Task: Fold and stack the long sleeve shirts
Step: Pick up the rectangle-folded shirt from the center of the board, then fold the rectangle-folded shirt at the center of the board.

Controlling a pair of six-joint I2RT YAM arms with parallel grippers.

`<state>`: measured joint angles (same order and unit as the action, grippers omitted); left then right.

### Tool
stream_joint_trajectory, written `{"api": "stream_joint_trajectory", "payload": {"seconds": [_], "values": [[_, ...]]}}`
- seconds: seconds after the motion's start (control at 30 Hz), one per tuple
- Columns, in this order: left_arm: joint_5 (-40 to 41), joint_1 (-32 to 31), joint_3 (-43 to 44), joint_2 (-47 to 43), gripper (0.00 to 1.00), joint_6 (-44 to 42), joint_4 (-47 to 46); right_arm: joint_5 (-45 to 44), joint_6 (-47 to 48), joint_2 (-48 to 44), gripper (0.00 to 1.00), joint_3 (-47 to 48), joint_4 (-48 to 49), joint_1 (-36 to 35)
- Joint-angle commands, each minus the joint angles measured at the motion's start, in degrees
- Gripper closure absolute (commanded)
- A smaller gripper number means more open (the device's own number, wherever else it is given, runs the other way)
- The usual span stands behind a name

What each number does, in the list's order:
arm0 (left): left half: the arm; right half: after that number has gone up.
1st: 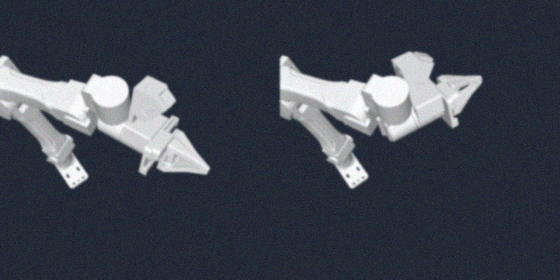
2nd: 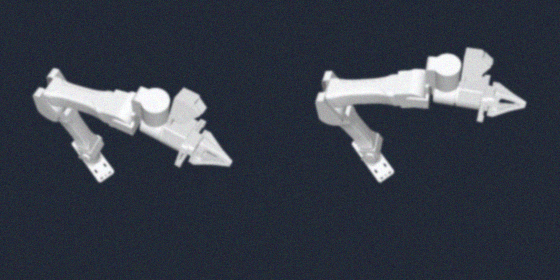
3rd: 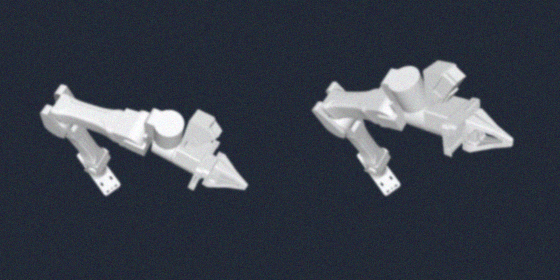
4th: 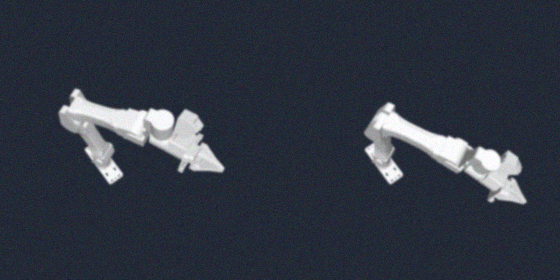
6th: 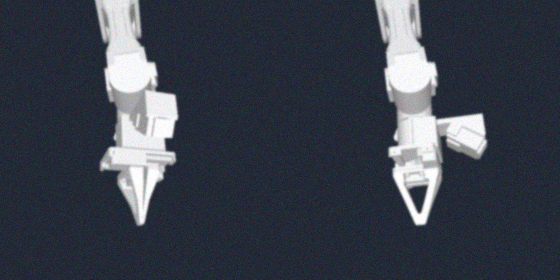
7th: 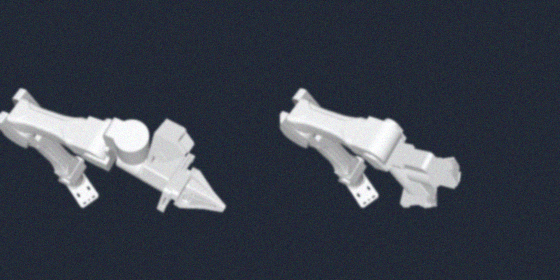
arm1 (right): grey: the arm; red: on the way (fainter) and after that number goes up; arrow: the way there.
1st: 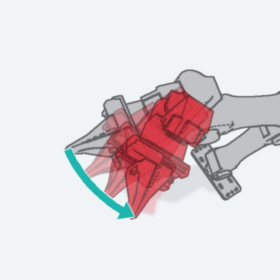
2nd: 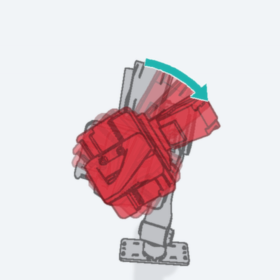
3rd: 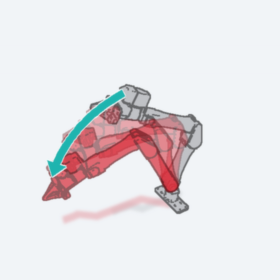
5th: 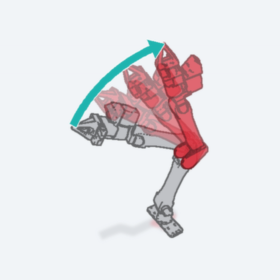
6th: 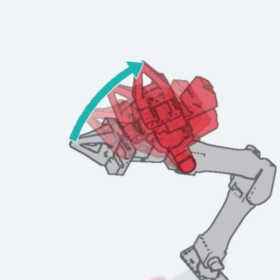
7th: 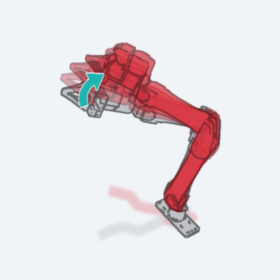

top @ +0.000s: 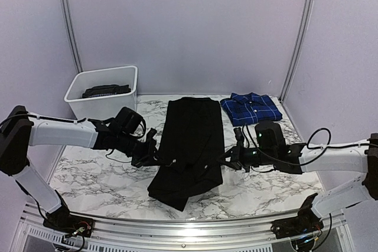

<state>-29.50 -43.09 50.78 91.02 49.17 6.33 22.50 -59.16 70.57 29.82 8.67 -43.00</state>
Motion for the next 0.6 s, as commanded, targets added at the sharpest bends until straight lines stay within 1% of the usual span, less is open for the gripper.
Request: {"api": "stream_joint_trajectory", "payload": {"seconds": [0.0,0.1,0.13,0.23,0.33,0.4,0.47,0.57], "values": [[-3.0,4.3,5.7,3.0,1.00,3.5,-4.9,0.0,6.5,4.6,1.00,6.6,-0.4,6.3],[-2.1,7.1,9.5,8.4,1.00,6.0,-9.7,0.4,8.3,10.8,1.00,10.3,3.2,10.8],[-1.7,8.1,10.3,10.4,1.00,7.4,-11.7,0.5,8.9,14.2,1.00,11.9,4.5,11.9],[-1.1,11.0,12.2,16.2,1.00,13.4,-18.6,0.2,10.0,22.6,1.00,16.9,8.2,15.1],[0.7,12.3,16.8,22.1,1.00,14.5,-20.0,1.2,9.9,31.0,1.00,22.1,11.0,17.1],[1.4,12.7,19.8,26.0,1.00,14.4,-20.0,1.8,10.3,36.0,1.00,26.1,11.0,17.8],[2.3,12.9,20.9,28.8,1.00,14.6,-20.0,1.6,11.4,39.5,1.00,28.8,9.8,18.0],[2.6,12.7,20.1,30.9,1.00,14.6,-20.0,1.4,12.2,43.0,1.00,30.6,8.2,18.0]]}}
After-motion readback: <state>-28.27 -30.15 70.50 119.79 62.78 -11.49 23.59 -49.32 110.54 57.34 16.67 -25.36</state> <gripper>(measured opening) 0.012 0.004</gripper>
